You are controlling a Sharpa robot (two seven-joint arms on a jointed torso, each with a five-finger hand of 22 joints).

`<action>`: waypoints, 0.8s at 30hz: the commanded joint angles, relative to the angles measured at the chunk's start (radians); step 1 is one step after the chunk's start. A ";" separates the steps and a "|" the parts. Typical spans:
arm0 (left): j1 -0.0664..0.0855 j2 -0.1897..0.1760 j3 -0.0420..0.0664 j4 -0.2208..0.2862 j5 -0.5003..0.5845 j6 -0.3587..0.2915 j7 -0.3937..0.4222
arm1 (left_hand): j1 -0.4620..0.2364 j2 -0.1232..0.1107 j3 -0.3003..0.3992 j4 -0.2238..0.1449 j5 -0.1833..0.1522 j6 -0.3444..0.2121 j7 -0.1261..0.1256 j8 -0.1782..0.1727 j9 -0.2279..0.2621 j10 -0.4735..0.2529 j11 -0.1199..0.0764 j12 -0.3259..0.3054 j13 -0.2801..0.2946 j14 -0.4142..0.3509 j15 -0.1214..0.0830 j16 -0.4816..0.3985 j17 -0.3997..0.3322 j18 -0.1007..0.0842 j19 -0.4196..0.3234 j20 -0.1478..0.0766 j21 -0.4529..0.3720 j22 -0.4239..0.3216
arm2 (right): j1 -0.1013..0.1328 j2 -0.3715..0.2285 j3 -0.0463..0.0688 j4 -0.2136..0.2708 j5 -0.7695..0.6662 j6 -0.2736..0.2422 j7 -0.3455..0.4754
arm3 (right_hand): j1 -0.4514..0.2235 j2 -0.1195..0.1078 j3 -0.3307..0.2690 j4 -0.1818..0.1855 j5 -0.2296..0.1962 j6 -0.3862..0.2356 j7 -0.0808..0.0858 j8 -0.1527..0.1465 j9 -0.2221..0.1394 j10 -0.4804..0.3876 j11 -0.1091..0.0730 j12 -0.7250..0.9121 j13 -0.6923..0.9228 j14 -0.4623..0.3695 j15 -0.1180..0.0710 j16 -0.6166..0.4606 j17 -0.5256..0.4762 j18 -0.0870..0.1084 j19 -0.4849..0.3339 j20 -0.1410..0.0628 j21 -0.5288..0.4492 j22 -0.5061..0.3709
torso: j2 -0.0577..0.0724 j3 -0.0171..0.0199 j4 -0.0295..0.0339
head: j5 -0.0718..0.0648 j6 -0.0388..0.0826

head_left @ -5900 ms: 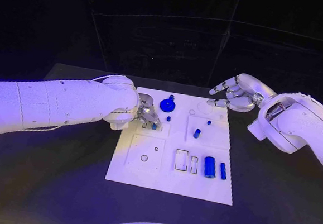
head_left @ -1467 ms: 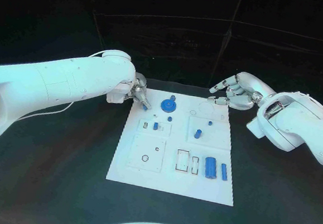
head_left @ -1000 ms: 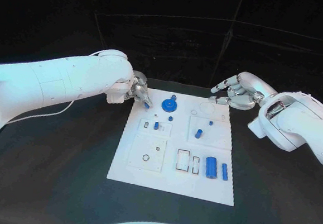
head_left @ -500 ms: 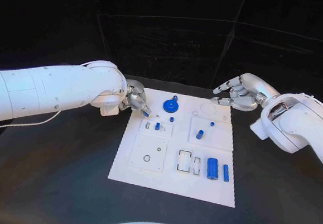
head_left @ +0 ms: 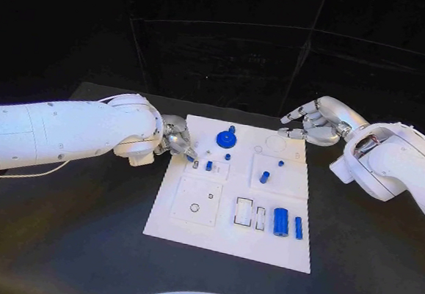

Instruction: Assemble the parts on the task board

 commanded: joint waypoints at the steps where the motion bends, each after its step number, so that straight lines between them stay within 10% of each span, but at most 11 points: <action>1: -0.002 -0.001 0.000 0.009 -0.028 -0.030 -0.020 | -0.004 0.003 0.117 -0.112 0.002 0.002 -0.003 0.005 0.001 0.008 -0.002 0.003 -0.002 0.106 -0.003 0.003 0.263 -0.009 0.001 -0.001 0.000 0.018 | 0.002 0.001 0.001 0.000 0.003 0.007 -0.001 | 0.011 0.003 -0.006 0.002 0.003 -0.002 -0.002 0.006 0.001 -0.002 -0.004 -0.002 0.000 0.051 -0.008 -0.005 0.021 0.011 0.001 -0.005 -0.005 -0.001 | 0.001 0.0003 -0.0016 | -0.001 -0.001; 24: -0.009 0.018 0.000 0.025 -0.051 0.007 -0.041 | -0.008 0.000 0.120 -0.114 0.002 0.003 -0.004 0.008 0.002 0.009 -0.003 0.005 -0.001 0.106 -0.004 0.003 0.263 -0.010 0.003 -0.001 0.003 0.021 | 0.002 0.002 0.001 -0.001 0.003 0.009 0.000 | 0.011 0.003 -0.006 0.002 0.003 -0.002 -0.002 0.006 0.001 -0.002 -0.004 -0.002 0.000 0.051 -0.008 -0.005 0.021 0.011 0.001 -0.005 -0.005 -0.001 | 0.001 0.0013 -0.0010 | -0.005 -0.008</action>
